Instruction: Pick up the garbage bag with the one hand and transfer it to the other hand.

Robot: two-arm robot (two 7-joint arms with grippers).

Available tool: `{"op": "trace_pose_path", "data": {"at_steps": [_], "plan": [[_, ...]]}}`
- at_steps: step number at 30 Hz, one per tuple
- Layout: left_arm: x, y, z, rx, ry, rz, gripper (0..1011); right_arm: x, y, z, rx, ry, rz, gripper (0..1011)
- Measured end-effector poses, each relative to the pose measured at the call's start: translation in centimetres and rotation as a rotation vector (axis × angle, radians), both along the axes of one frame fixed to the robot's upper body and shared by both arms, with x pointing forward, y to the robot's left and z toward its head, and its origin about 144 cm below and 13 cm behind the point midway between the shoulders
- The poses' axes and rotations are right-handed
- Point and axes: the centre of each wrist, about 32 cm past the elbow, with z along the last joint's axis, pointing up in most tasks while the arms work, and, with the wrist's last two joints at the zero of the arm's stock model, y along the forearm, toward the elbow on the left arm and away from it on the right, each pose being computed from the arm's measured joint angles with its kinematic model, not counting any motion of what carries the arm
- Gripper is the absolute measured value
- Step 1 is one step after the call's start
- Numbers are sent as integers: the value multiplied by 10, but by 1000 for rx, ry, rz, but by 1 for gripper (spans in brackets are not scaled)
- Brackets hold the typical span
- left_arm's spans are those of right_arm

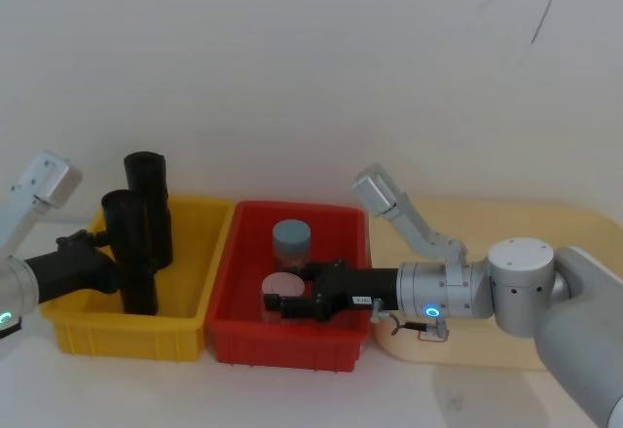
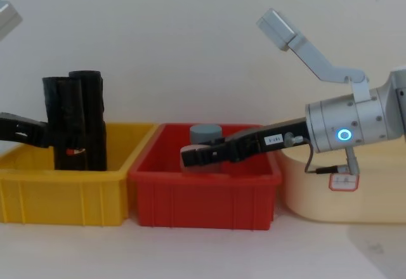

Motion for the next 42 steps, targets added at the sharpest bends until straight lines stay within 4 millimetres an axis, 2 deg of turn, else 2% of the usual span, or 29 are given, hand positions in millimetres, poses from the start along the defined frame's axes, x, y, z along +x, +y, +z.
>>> {"op": "trace_pose_path", "data": {"at_steps": [26,35,42], "plan": [[18,-4,-9,-22,3,-56,992,0,0,0,0,0,0,650],[20,-4,-10,-23,4,-62,790,0,0,0,0,0,0,650],[20,-4,-10,-23,4,-64,566,0,0,0,0,0,0,650]]}}
